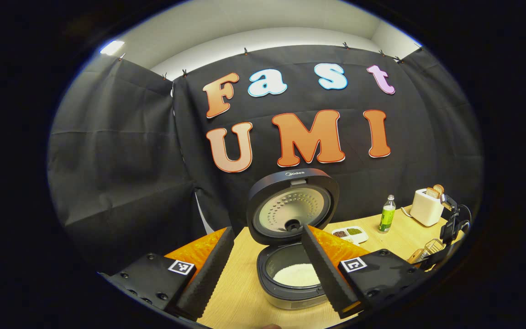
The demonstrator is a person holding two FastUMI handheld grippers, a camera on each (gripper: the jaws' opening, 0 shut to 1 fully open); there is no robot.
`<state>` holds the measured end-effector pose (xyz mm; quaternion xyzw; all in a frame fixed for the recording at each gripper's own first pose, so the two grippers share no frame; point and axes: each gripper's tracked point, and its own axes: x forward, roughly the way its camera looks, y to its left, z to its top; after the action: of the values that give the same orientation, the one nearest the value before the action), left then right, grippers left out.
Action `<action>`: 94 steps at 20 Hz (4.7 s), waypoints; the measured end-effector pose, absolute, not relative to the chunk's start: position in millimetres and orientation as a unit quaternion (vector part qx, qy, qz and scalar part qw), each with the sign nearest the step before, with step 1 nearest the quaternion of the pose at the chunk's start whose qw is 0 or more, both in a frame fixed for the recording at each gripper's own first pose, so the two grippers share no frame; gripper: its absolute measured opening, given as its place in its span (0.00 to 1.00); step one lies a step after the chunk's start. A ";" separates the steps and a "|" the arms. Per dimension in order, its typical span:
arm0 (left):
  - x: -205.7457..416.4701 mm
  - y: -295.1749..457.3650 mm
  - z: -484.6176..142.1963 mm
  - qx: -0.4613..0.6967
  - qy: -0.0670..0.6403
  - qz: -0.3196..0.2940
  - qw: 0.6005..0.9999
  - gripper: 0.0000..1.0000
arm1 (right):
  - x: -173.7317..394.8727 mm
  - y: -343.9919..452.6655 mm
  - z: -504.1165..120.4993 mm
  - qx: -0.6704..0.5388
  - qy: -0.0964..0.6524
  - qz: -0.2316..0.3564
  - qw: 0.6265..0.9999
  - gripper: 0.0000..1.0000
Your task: Close the left gripper, press the button to open the rice cooker; take a wooden spoon from the chopstick holder with the right hand, scoop a spoonful of rice and pour it into the rice cooker, then put the wooden spoon back into the chopstick holder.
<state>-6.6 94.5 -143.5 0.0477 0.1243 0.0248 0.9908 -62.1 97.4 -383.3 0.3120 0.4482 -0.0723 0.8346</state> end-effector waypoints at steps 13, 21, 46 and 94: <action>-10.5 67.0 -136.0 0.066 0.122 0.012 0.990 1.00 | -60.0 89.1 -375.1 0.392 0.427 -0.032 0.814 0.10; -9.7 48.0 -126.7 0.079 0.114 0.016 0.990 1.00 | -59.0 54.1 -354.2 0.453 0.390 -0.011 0.801 0.09; -55.2 91.1 -92.4 0.052 0.061 0.094 0.992 0.97 | 19.9 79.1 -212.3 0.629 0.322 0.112 0.698 0.09; -79.1 177.0 -134.6 0.063 0.113 0.185 0.974 1.00 | 152.1 206.9 -214.0 0.204 0.292 0.119 0.927 0.09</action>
<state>-79.1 177.0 -134.6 0.0627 0.1125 0.1846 0.9743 152.1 206.9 -214.0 0.2043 0.2924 0.1185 0.9267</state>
